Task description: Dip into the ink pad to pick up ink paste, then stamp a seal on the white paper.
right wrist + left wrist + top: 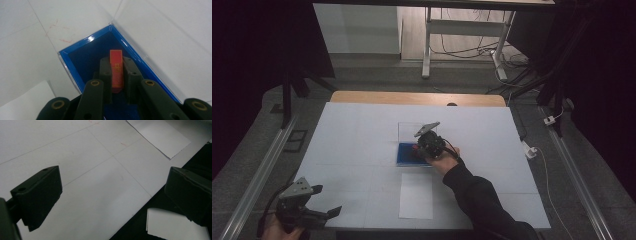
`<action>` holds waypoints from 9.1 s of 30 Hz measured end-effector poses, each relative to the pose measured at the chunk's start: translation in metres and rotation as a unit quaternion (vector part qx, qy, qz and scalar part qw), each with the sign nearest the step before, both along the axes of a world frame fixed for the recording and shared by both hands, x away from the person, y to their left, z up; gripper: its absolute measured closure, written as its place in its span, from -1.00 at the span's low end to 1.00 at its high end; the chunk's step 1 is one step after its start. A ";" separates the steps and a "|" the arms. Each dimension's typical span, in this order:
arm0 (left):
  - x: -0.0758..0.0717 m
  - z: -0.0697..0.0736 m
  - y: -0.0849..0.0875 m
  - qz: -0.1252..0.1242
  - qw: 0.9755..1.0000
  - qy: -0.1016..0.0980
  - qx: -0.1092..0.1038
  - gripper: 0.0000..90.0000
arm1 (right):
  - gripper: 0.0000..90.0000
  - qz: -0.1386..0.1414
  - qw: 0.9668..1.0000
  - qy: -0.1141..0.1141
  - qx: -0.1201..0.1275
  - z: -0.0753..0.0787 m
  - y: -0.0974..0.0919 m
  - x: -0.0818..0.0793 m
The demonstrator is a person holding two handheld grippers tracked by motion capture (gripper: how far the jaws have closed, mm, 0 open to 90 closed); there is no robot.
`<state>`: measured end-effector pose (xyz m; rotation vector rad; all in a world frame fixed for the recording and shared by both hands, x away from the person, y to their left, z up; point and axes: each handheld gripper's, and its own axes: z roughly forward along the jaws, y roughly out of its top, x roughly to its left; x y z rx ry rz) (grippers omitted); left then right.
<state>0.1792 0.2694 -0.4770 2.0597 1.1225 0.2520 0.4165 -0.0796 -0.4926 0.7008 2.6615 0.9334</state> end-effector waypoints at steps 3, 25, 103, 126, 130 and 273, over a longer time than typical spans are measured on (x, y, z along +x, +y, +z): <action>0.000 0.000 0.000 0.001 1.000 0.001 0.001 -0.96 | 0.78 -0.002 1.000 -0.003 -0.002 -0.001 0.000 -0.001; 0.001 0.000 -0.001 -0.001 1.000 0.000 0.002 -0.96 | 0.78 -0.009 1.000 0.009 0.023 -0.004 -0.005 0.001; 0.001 0.000 0.001 -0.001 1.000 -0.001 -0.009 -0.96 | 0.76 0.059 0.996 -0.006 0.074 0.049 -0.030 -0.061; 0.001 0.000 0.001 -0.001 1.000 -0.001 -0.009 -0.96 | 0.76 0.069 0.995 0.005 0.076 0.045 -0.037 -0.088; 0.001 0.000 0.001 -0.001 1.000 -0.001 -0.009 -0.96 | 0.76 0.073 0.994 0.008 0.075 0.044 -0.038 -0.094; 0.001 0.000 0.001 -0.002 1.000 0.000 -0.009 -0.96 | 0.76 0.073 0.995 0.008 0.074 0.021 -0.034 -0.108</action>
